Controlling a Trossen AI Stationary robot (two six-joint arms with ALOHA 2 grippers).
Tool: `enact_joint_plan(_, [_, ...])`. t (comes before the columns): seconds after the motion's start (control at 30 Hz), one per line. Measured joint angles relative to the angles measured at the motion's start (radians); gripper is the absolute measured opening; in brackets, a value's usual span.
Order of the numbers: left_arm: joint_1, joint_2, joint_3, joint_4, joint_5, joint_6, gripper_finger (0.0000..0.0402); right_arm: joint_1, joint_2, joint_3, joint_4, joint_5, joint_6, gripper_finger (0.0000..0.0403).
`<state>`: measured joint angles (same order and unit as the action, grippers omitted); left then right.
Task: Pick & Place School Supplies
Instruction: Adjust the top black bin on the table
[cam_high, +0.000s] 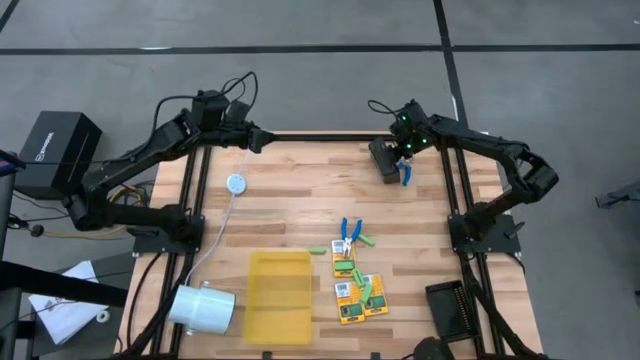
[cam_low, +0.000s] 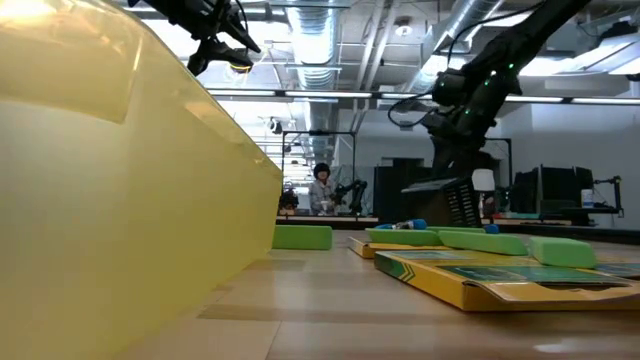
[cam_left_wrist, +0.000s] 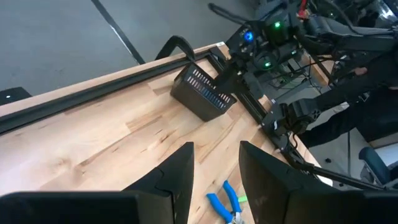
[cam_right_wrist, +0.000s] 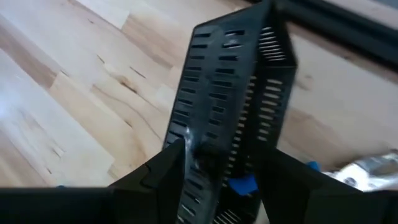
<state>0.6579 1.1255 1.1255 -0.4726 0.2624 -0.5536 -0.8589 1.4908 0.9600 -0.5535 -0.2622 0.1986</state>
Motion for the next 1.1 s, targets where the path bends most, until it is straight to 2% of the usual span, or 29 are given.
enact_joint_plan(0.2, [0.000,0.000,0.000,0.001,0.017,-0.005,0.0121,0.001,0.042,0.000,0.086,-0.057,0.031,0.0150])
enact_joint_plan(0.27, [0.000,0.000,0.000,0.001,0.018,-0.007,0.0121,0.001,0.046,0.000,0.104,-0.071,0.035,0.0120])
enact_joint_plan(0.4, [0.000,0.000,0.000,0.002,0.019,-0.012,0.0121,-0.006,0.049,0.000,0.117,-0.113,0.031,0.0025])
enact_joint_plan(0.43, [0.000,0.000,0.000,0.002,0.019,-0.012,0.0121,-0.007,0.049,0.000,0.121,-0.117,0.026,0.0014])
enact_joint_plan(0.9, [0.000,0.001,0.000,0.003,0.017,-0.001,0.0121,0.027,0.050,0.000,0.099,-0.122,0.031,0.0003])
enact_joint_plan(1.1, [0.000,0.001,0.000,0.005,-0.003,0.031,0.0121,0.099,0.129,0.001,0.100,-0.079,0.043,0.0002])
